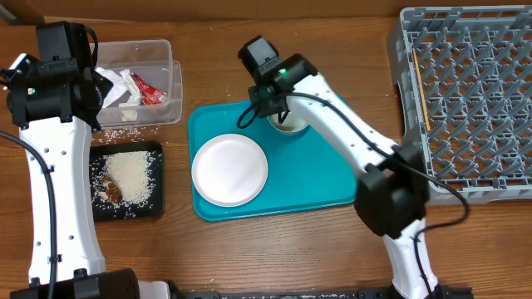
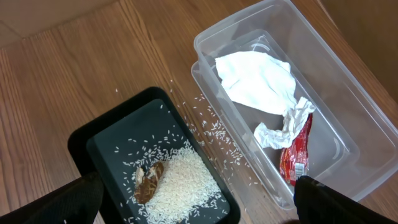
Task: Sort waste into correct bins and load items into the dishwasher
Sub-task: 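Carry the cup right and lower it into the dish rack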
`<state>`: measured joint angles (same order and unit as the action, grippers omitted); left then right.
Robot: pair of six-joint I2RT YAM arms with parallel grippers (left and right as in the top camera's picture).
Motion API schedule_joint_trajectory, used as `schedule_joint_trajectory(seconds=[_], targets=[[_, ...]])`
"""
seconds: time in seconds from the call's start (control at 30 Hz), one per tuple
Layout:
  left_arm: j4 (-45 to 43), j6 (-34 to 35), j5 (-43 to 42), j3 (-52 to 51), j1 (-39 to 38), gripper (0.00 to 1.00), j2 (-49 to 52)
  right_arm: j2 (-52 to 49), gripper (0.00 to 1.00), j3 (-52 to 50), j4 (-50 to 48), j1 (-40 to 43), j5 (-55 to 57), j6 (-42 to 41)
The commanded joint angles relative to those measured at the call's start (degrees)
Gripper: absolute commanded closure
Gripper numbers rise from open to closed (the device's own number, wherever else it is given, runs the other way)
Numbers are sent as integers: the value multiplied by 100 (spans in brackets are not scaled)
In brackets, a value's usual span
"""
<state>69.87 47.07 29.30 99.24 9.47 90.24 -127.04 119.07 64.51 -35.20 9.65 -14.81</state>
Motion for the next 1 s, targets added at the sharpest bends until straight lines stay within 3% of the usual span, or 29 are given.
schedule_joint_trajectory(seconds=[0.0, 0.23, 0.43, 0.57, 0.7, 0.83, 0.97], targets=[[-7, 118, 42, -11, -11, 0, 50, 1045, 96, 549, 201, 321, 448, -22], [-4, 118, 42, -11, -11, 0, 50, 2037, 96, 872, 649, 1803, 262, 20], [-7, 118, 42, -11, -11, 0, 50, 2031, 96, 686, 1213, 4717, -1897, 74], [-7, 118, 42, -11, -11, 0, 50, 2026, 96, 278, 1003, 6146, -3654, 492], [-7, 118, 42, -11, -11, 0, 50, 2026, 96, -345, 669, 7250, -4656, 667], [-7, 116, 42, -11, -11, 0, 50, 2026, 96, -1049, 177, 7973, -5263, 782], [-7, 118, 42, -11, -11, 0, 50, 2026, 96, -1720, -680, 8524, -6607, 778]])
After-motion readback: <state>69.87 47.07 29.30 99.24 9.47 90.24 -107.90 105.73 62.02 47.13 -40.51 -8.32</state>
